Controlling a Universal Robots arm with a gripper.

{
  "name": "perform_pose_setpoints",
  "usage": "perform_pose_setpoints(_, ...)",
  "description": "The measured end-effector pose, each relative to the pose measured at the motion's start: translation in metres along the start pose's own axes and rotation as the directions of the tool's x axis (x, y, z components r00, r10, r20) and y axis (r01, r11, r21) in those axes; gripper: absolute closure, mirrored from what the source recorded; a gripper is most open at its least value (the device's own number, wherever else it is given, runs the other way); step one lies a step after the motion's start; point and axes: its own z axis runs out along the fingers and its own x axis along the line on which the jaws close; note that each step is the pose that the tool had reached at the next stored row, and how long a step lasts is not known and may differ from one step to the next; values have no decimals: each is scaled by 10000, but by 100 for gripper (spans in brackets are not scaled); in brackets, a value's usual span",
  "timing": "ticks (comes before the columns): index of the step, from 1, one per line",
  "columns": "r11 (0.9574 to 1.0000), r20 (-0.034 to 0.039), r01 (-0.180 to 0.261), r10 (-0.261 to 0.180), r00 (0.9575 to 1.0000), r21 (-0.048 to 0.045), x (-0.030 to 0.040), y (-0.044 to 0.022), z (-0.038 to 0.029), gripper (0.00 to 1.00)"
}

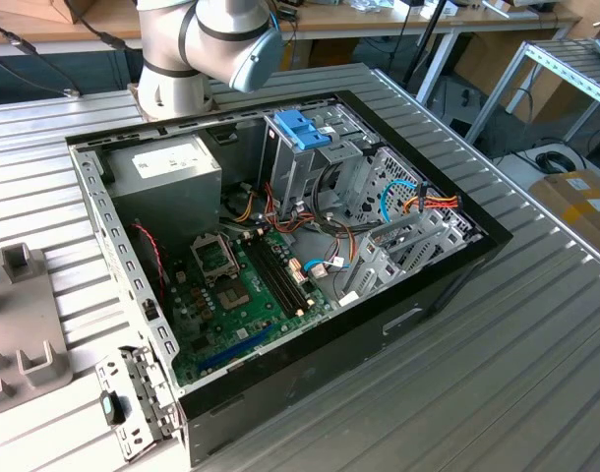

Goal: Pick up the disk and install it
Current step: 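Pick up the disk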

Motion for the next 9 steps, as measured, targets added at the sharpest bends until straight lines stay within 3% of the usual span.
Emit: perform_pose_setpoints(9, 9976, -30, 691, -691, 9976, -18, 0, 0, 0, 90)
